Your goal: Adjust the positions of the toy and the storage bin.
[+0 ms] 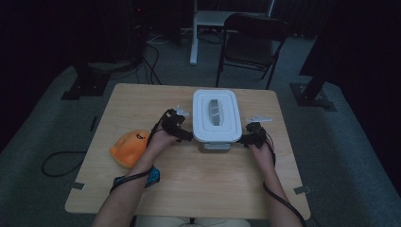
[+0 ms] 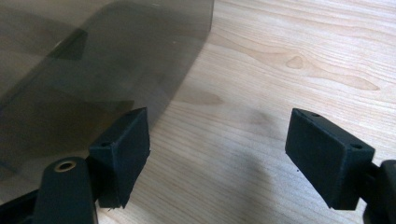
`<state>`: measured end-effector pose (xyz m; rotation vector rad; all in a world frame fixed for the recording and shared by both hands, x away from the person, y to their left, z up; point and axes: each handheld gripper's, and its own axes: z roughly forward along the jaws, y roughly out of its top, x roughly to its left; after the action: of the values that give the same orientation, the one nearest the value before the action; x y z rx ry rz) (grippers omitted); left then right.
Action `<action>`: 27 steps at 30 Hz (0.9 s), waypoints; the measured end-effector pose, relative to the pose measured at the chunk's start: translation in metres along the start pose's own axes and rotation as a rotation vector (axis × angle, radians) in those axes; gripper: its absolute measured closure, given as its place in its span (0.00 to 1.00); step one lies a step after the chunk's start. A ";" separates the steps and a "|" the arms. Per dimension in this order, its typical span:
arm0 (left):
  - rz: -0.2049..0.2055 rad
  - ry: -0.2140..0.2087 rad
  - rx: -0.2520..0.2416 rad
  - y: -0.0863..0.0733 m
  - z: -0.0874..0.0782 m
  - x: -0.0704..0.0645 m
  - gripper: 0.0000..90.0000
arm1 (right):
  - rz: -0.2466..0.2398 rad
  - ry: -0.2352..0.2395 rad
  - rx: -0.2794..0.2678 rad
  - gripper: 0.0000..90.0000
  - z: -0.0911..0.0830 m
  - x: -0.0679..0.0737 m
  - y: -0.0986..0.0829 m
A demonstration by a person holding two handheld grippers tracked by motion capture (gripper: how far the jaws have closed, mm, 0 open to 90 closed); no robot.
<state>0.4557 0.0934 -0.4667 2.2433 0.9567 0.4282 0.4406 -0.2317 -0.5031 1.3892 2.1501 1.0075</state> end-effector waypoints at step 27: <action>-0.053 0.045 0.063 0.028 0.026 0.026 0.02 | 0.007 -0.004 0.012 0.22 0.013 -0.018 0.029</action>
<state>0.5015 0.0863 -0.4657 2.2674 1.0639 0.4317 0.4751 -0.2355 -0.4909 1.4037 2.1536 0.9956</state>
